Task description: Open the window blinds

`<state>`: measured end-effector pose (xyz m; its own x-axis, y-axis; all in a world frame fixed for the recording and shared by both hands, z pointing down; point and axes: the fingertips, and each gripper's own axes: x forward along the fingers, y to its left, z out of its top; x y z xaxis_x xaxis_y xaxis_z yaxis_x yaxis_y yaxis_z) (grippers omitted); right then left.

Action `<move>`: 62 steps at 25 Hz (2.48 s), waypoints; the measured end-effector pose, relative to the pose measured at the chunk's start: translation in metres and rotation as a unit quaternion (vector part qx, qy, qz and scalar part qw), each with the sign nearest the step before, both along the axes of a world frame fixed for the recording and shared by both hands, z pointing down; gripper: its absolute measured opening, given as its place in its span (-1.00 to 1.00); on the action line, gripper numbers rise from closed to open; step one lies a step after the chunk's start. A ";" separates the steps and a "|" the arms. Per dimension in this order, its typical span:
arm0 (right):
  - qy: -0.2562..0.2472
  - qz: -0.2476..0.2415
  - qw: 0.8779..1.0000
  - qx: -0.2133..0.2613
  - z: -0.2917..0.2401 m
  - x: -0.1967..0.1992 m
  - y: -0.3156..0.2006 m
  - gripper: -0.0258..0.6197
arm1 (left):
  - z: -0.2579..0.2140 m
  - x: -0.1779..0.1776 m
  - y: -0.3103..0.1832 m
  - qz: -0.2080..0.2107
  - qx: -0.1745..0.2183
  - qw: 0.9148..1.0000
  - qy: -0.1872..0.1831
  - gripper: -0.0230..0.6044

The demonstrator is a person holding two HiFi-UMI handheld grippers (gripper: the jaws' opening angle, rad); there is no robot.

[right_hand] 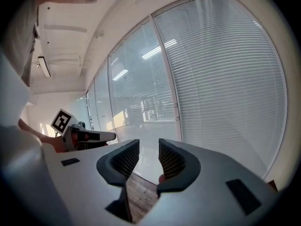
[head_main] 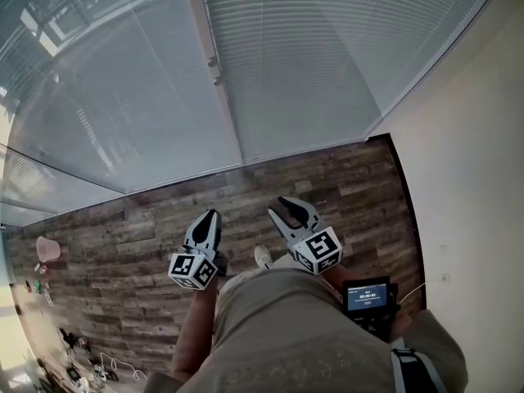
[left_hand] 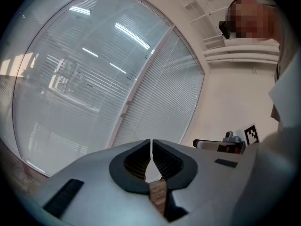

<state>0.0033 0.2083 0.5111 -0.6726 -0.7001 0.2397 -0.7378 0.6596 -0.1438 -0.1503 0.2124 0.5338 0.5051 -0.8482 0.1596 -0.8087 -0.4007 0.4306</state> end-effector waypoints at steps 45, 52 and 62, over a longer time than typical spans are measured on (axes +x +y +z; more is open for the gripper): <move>-0.018 -0.057 0.998 -0.012 -0.016 0.016 -0.239 -0.50 | -0.023 0.037 -0.214 -0.046 -0.015 0.999 -0.005 -0.88; -0.026 -0.073 0.997 -0.013 -0.018 0.020 -0.273 -0.50 | -0.027 0.041 -0.243 -0.072 -0.022 0.996 0.040 -0.88; -0.031 -0.085 0.996 -0.011 -0.015 0.039 -0.319 -0.50 | -0.021 0.044 -0.289 -0.107 -0.026 0.990 0.089 -0.87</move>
<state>0.0423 -0.1110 0.4962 -0.7946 -0.5700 0.2090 -0.6054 0.7701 -0.2011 -0.1060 -0.0762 0.5129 0.3387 -0.9319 0.1299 -0.7819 -0.2020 0.5897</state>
